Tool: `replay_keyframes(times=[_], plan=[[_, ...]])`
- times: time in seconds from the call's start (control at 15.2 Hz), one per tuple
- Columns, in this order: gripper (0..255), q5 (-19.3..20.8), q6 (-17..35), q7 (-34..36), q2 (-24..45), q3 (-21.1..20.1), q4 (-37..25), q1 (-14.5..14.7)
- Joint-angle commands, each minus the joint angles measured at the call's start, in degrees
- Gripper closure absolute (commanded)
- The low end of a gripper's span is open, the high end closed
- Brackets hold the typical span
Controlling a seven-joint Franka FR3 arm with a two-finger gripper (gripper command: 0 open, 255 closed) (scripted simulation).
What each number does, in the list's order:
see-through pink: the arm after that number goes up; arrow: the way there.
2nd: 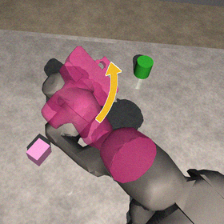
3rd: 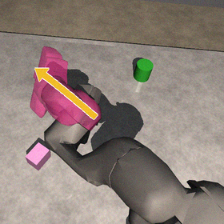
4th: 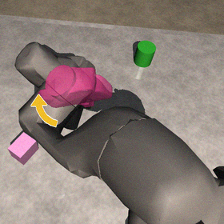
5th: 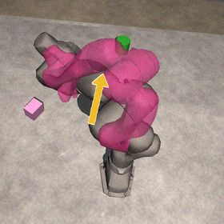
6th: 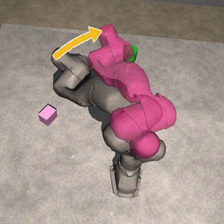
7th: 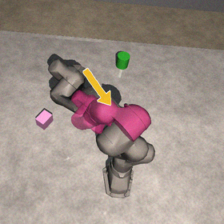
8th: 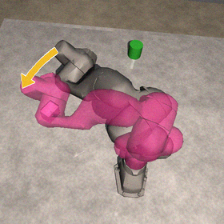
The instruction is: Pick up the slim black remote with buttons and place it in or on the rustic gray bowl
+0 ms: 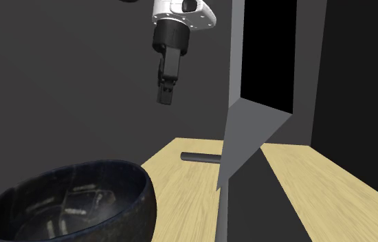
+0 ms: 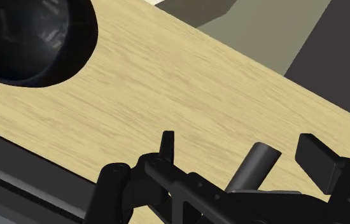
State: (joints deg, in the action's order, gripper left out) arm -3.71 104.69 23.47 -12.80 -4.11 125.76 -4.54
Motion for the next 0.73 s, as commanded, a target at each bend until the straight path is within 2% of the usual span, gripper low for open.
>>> replay_keyframes(times=[0.0,0.66], plan=[[0,-1.11,2.76,3.41,4.47,-0.21,-1.67,-0.28],[0,-6.29,10.3,16.14,25.68,1.36,-15.61,-1.92]])
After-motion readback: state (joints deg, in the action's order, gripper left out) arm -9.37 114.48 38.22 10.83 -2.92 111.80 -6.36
